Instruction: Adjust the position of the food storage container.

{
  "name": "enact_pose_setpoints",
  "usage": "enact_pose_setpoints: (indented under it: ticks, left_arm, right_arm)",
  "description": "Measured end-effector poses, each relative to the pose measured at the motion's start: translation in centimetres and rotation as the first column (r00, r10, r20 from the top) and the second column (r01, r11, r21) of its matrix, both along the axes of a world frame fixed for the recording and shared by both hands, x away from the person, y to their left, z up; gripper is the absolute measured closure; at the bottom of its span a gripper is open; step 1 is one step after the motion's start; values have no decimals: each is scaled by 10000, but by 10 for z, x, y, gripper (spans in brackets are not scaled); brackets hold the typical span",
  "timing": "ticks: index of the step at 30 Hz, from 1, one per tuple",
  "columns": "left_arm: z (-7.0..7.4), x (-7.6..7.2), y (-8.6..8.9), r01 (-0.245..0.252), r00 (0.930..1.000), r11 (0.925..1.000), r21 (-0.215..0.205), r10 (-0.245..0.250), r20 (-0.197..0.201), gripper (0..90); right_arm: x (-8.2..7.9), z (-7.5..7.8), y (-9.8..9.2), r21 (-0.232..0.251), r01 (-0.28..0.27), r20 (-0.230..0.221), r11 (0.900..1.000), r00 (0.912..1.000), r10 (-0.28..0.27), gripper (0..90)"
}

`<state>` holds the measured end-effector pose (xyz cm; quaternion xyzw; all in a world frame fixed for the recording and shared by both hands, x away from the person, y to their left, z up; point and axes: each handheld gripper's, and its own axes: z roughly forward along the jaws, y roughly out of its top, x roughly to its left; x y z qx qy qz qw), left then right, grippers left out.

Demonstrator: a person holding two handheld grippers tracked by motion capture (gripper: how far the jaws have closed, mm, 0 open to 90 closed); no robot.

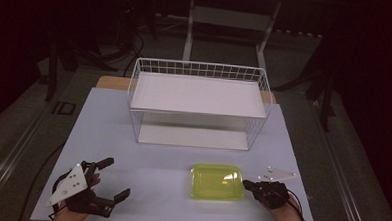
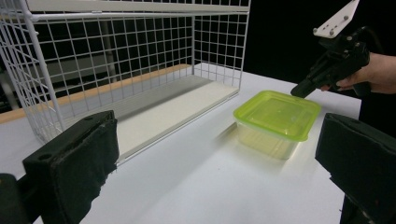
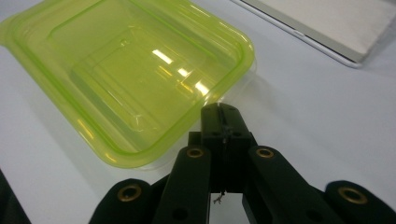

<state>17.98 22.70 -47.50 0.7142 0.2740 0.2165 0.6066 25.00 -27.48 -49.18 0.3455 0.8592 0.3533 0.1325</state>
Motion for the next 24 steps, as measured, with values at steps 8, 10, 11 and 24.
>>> enact_pose_setpoints:
  ticks: [8, 10, 11, 24]
  left_arm:
    - [0, 0, -1, 29, 10000, 10000, -5, -29, -33, 0]
    - [0, 0, -1, 36, 10000, 10000, -36, -36, -48, 0]
    - [-1, 1, -1, 28, 10000, 10000, -54, -28, -56, 0]
    - [-1, 1, -2, 84, 9999, 10000, 1, -84, -91, 0]
  right_arm:
    - [1, 1, 13, 70, -304, -100, 9995, 9995, 305, 900]
    - [2, 2, 15, 77, -369, -65, 9993, 9993, 369, 900]
    - [2, 2, 16, 111, -386, -71, 9992, 9992, 387, 900]
    - [3, 1, 29, 45, -642, -62, 9979, 9979, 642, 900]
